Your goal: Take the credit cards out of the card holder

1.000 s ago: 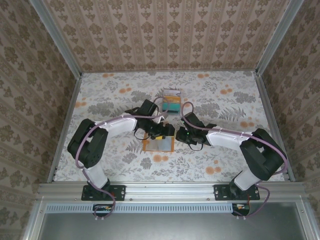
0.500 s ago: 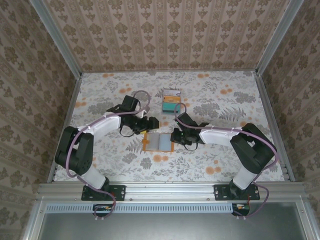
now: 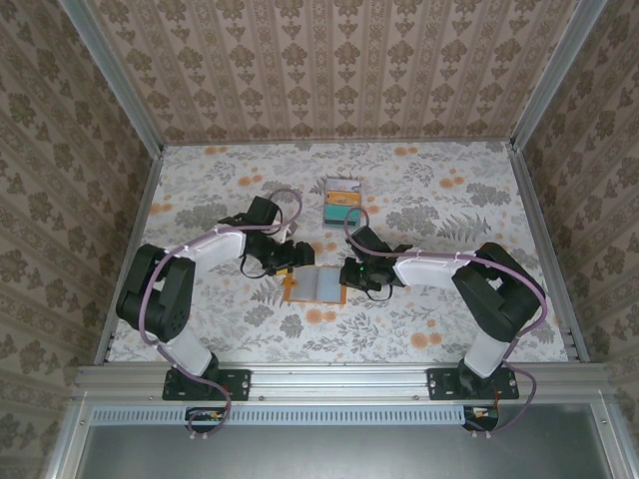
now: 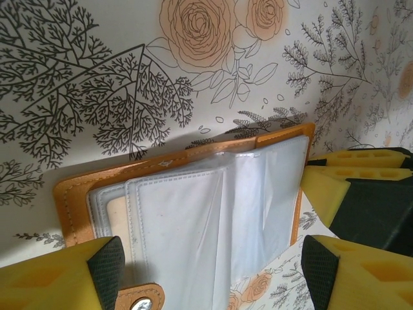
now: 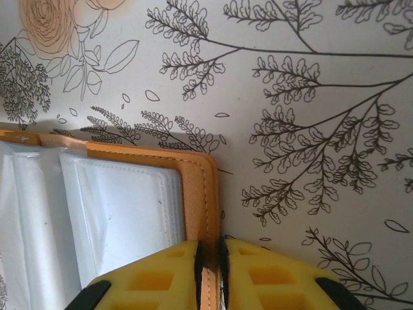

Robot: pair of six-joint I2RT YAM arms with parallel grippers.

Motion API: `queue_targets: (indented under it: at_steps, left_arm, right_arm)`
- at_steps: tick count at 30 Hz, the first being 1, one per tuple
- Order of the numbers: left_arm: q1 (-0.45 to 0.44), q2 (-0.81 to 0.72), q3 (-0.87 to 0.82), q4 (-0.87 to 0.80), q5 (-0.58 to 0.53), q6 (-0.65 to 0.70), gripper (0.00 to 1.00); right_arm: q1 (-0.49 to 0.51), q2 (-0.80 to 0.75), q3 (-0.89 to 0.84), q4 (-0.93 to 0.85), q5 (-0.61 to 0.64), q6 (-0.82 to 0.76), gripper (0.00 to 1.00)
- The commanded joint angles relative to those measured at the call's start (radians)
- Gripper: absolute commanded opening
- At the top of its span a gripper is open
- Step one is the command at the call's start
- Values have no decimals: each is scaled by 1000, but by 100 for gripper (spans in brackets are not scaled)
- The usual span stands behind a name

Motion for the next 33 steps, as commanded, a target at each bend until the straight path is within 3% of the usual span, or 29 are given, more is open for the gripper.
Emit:
queue_targets:
  at_steps: [1, 24, 28, 33]
  left_arm:
    - [5, 32, -15, -25, -4, 29, 76]
    - [-76, 77, 5, 48, 73, -5, 78]
    - [-79, 66, 10, 48, 76, -7, 81]
    - [-81, 56, 10, 49, 80, -10, 93]
  right_arm:
    - [8, 16, 27, -21, -15, -17, 20]
    - [8, 37, 31, -17, -21, -16, 20]
    - [8, 32, 29, -19, -20, -15, 20]
    - [8, 25, 24, -20, -16, -13, 20]
